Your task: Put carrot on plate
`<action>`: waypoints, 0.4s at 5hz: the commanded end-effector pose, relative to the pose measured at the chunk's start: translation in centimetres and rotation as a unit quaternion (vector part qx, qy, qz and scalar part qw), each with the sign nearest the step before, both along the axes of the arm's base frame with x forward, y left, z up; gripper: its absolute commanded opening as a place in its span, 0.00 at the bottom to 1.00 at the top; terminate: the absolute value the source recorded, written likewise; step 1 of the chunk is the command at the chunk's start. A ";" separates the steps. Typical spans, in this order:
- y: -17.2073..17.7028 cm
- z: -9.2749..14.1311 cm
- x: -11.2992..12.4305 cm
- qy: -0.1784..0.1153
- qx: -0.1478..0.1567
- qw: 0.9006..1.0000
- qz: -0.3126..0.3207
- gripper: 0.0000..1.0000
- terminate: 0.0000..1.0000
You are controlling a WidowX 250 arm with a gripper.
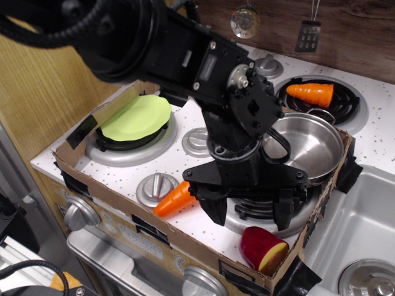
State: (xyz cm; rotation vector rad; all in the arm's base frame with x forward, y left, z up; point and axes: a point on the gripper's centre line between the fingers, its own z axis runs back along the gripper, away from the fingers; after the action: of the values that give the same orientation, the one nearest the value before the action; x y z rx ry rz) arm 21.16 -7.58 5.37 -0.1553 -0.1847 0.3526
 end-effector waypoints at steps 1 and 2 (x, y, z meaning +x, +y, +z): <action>0.0 0.0 0.0 0.000 0.000 1.000 0.000 1.00 0.00; 1.7 2.2 0.4 -0.016 0.020 0.999 -0.034 1.00 0.00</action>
State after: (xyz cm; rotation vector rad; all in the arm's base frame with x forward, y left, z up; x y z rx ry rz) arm 20.84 -5.68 6.70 -0.1112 -0.1721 0.2733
